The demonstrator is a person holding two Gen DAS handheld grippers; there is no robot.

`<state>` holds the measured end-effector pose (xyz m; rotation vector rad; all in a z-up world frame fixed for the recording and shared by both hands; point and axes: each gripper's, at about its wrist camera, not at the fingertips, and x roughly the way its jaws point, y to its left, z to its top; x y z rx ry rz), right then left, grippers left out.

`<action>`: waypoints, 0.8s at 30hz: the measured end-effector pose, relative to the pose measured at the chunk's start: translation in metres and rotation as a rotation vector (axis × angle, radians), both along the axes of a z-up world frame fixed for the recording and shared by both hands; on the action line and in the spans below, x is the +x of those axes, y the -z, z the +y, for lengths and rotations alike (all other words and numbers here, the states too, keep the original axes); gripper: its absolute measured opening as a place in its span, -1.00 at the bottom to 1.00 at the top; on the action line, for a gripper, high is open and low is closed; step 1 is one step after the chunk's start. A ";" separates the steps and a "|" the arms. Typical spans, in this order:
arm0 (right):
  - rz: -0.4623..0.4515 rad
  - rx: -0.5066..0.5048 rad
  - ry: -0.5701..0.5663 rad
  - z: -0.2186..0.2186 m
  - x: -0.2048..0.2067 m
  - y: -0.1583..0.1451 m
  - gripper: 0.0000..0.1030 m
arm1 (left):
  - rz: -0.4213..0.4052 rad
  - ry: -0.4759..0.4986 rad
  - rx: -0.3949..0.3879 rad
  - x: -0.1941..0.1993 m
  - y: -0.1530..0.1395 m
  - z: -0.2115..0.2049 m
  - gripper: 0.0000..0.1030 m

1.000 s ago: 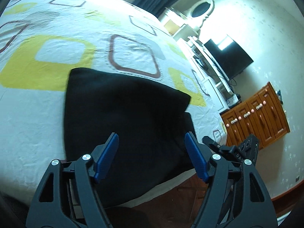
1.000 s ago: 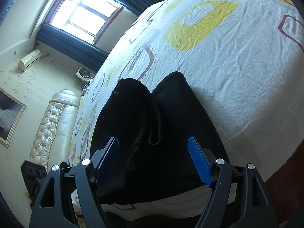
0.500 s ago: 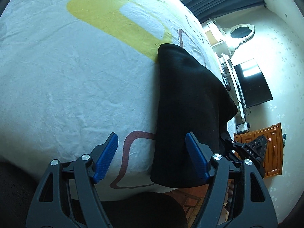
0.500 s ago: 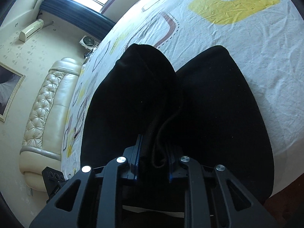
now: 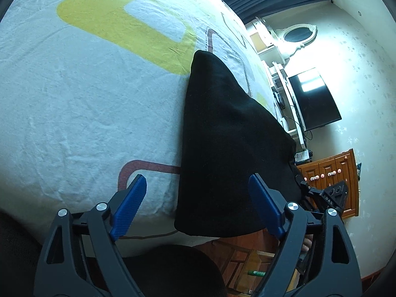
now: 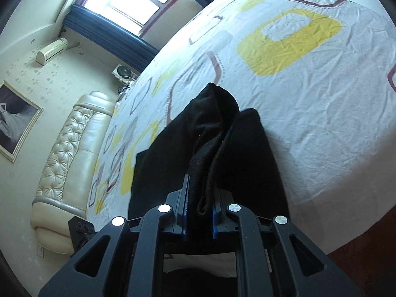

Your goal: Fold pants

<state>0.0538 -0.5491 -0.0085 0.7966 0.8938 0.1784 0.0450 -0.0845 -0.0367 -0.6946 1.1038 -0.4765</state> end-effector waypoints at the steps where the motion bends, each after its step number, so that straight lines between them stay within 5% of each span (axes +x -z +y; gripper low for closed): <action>1: 0.017 -0.002 0.009 -0.005 -0.003 0.010 -0.74 | 0.004 0.005 0.002 0.000 0.001 -0.003 0.64; 6: 0.052 0.058 0.030 -0.017 -0.011 0.049 -0.74 | 0.045 0.028 0.008 -0.001 0.014 -0.011 0.65; 15: 0.046 0.124 0.046 -0.040 -0.028 0.059 -0.65 | 0.030 0.038 0.004 -0.004 0.019 -0.012 0.71; 17: 0.050 0.165 0.040 -0.046 -0.034 0.059 -0.48 | 0.026 0.041 -0.008 -0.004 0.019 -0.011 0.71; 18: 0.041 0.190 0.040 -0.049 -0.038 0.058 -0.23 | 0.026 0.042 -0.020 -0.005 0.019 -0.010 0.71; 19: 0.036 0.203 0.049 -0.054 -0.043 0.058 0.31 | 0.029 0.041 -0.037 -0.004 0.021 -0.008 0.71; 20: 0.028 0.199 0.072 -0.059 -0.048 0.057 0.50 | 0.035 0.037 -0.055 -0.005 0.022 -0.006 0.72; 24: 0.005 0.277 0.105 -0.068 -0.060 0.070 0.53 | 0.051 0.016 -0.123 -0.009 0.027 -0.001 0.72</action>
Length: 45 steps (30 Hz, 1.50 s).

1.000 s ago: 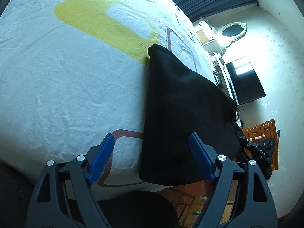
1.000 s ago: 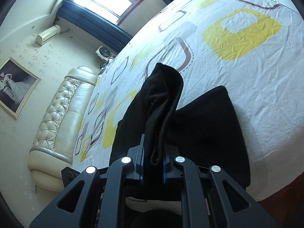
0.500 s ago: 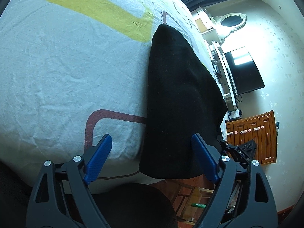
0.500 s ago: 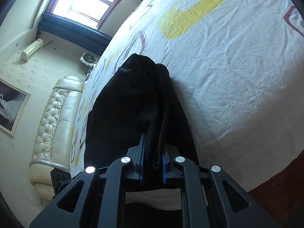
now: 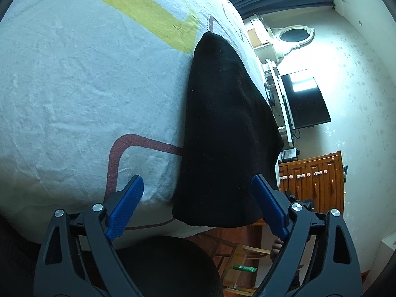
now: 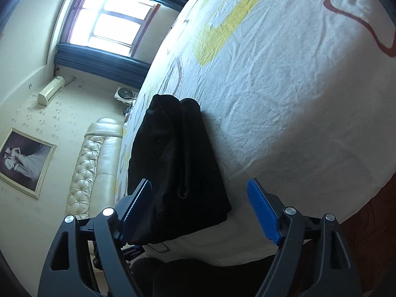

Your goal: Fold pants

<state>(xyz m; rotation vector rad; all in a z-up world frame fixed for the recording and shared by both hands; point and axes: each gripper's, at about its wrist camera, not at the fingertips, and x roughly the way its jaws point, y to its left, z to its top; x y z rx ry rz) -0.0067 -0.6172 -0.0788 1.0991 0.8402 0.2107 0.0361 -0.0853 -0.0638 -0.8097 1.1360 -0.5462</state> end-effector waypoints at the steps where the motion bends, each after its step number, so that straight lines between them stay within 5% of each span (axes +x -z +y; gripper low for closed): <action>1: -0.002 0.029 0.004 -0.001 -0.002 0.006 0.53 | 0.001 0.001 -0.009 -0.001 0.000 0.000 0.73; 9: -0.009 0.208 -0.016 0.019 0.010 0.034 0.53 | 0.022 0.006 -0.102 -0.003 0.006 0.001 0.76; 17: -0.003 0.166 -0.017 0.027 0.016 0.033 0.65 | 0.044 -0.030 -0.169 0.003 0.009 -0.008 0.90; 21: -0.008 0.163 -0.020 0.032 0.018 0.030 0.67 | 0.121 -0.055 -0.284 0.004 0.016 -0.017 0.95; 26: -0.018 0.159 -0.041 0.034 0.019 0.029 0.68 | 0.123 -0.052 -0.251 0.006 0.021 -0.027 0.95; 29: -0.004 0.116 -0.043 0.038 0.021 0.025 0.50 | 0.087 -0.006 -0.221 0.007 0.018 -0.031 0.95; 30: 0.010 0.085 -0.042 0.038 0.022 0.024 0.28 | 0.084 0.002 -0.223 0.007 0.017 -0.030 0.94; 32: 0.017 0.049 -0.048 0.038 0.020 0.022 0.09 | 0.095 -0.024 -0.211 0.006 0.017 -0.028 0.79; 33: 0.012 0.041 -0.048 0.038 0.019 0.020 0.03 | 0.100 -0.034 -0.170 0.007 0.017 -0.028 0.40; 36: 0.007 0.022 -0.045 0.041 0.018 0.014 -0.04 | 0.063 -0.007 -0.113 0.007 0.013 -0.029 -0.08; 45: -0.008 -0.041 -0.053 0.056 0.024 -0.014 -0.13 | 0.021 -0.027 -0.070 0.008 -0.010 -0.034 -0.34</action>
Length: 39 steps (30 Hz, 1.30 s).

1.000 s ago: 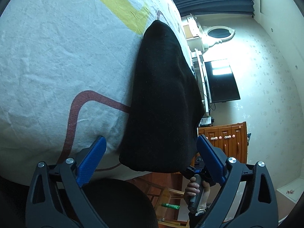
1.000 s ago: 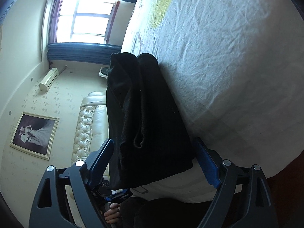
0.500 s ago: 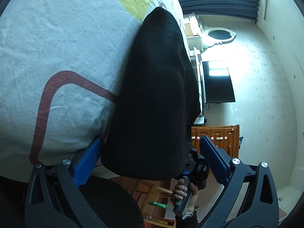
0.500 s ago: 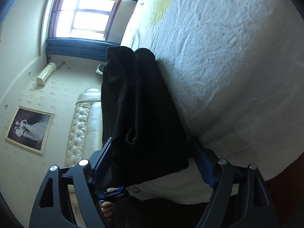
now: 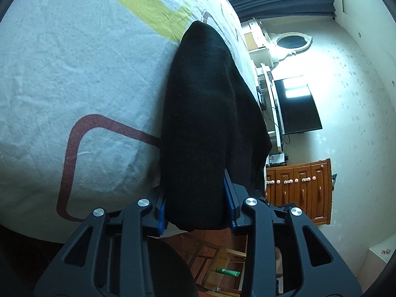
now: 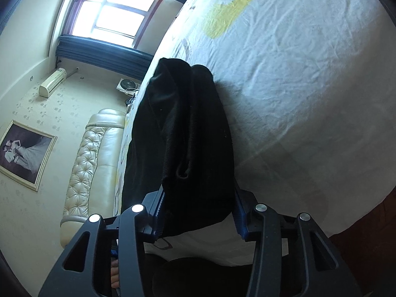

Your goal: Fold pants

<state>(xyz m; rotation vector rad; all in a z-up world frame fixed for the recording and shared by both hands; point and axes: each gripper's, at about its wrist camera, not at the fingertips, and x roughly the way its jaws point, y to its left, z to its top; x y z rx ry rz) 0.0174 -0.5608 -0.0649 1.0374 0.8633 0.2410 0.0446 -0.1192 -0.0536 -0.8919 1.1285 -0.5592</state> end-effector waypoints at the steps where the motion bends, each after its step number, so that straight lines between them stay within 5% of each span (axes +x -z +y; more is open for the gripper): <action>1: -0.008 0.001 -0.007 0.002 0.002 -0.005 -0.14 | -0.004 -0.005 0.005 0.000 -0.001 0.002 -0.34; 7: 0.001 0.023 -0.040 0.027 0.016 -0.005 -0.15 | -0.043 -0.013 0.058 0.003 -0.016 0.021 -0.36; 18: 0.021 0.034 -0.280 0.134 0.060 0.006 -0.15 | 0.007 -0.133 0.114 -0.021 -0.013 0.124 -0.34; 23: 0.026 0.063 -0.323 0.135 0.059 0.008 0.19 | 0.028 -0.106 0.175 -0.030 -0.008 0.134 0.15; 28: -0.033 0.014 -0.298 0.111 0.057 -0.013 0.47 | -0.089 -0.089 0.204 -0.033 -0.039 0.146 0.62; 31: -0.043 0.039 -0.273 0.101 0.072 -0.013 0.49 | -0.155 -0.065 0.210 -0.013 -0.049 0.146 0.73; 39: -0.029 0.066 -0.307 0.115 0.140 0.006 0.50 | -0.131 -0.030 0.193 0.070 -0.013 0.139 0.73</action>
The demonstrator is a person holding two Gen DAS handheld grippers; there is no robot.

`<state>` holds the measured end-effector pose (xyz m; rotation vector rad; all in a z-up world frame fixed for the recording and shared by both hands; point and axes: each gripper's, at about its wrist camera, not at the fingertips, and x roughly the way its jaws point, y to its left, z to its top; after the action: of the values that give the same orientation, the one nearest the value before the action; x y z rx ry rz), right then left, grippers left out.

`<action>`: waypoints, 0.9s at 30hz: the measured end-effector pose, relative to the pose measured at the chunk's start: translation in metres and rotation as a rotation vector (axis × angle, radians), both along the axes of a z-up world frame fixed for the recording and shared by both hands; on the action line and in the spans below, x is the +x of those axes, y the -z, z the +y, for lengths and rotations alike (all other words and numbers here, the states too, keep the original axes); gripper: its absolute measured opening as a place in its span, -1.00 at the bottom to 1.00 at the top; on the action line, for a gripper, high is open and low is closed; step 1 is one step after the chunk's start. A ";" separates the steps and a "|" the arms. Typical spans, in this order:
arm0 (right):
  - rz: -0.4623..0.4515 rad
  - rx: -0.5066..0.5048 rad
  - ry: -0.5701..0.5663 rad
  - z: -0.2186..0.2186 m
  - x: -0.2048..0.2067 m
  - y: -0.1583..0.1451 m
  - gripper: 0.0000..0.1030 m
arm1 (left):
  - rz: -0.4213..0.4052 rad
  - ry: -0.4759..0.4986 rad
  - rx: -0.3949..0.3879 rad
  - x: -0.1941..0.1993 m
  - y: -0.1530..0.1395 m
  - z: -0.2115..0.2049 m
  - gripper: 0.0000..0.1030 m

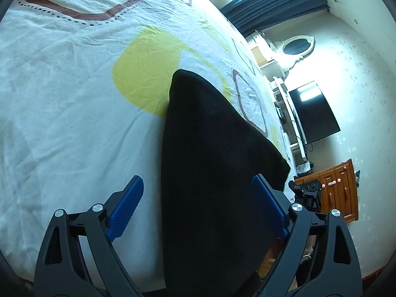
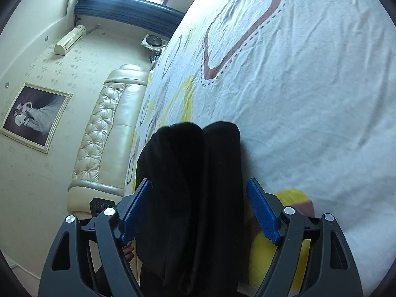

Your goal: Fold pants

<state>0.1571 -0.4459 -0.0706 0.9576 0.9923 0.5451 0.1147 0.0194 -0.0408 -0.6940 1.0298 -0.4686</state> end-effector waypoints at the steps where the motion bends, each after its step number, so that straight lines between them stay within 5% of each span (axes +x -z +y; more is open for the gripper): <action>1: -0.004 0.009 -0.009 0.003 0.006 0.001 0.50 | 0.004 0.004 -0.004 0.008 0.004 -0.001 0.73; 8: 0.007 0.061 -0.020 0.002 0.024 0.007 0.52 | 0.021 0.050 -0.060 0.052 0.017 -0.008 0.73; 14: -0.001 0.002 -0.035 0.008 0.027 0.002 0.47 | 0.037 0.052 -0.047 0.064 0.019 -0.016 0.73; 15: 0.009 -0.023 -0.033 0.010 0.027 0.002 0.26 | 0.031 0.046 -0.021 0.064 0.018 -0.018 0.56; 16: 0.025 -0.051 -0.031 0.011 0.027 0.003 0.06 | 0.023 0.043 0.024 0.064 0.016 -0.021 0.15; 21: 0.016 -0.077 -0.013 0.011 0.023 0.003 -0.11 | -0.035 0.061 0.194 0.057 0.008 -0.036 -0.15; 27: -0.002 -0.088 -0.003 0.016 0.024 -0.003 -0.16 | -0.068 0.053 0.277 0.054 -0.003 -0.043 -0.30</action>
<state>0.1808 -0.4297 -0.0678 0.8772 1.0084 0.5012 0.1686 -0.0235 -0.0373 -0.4023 1.0270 -0.3825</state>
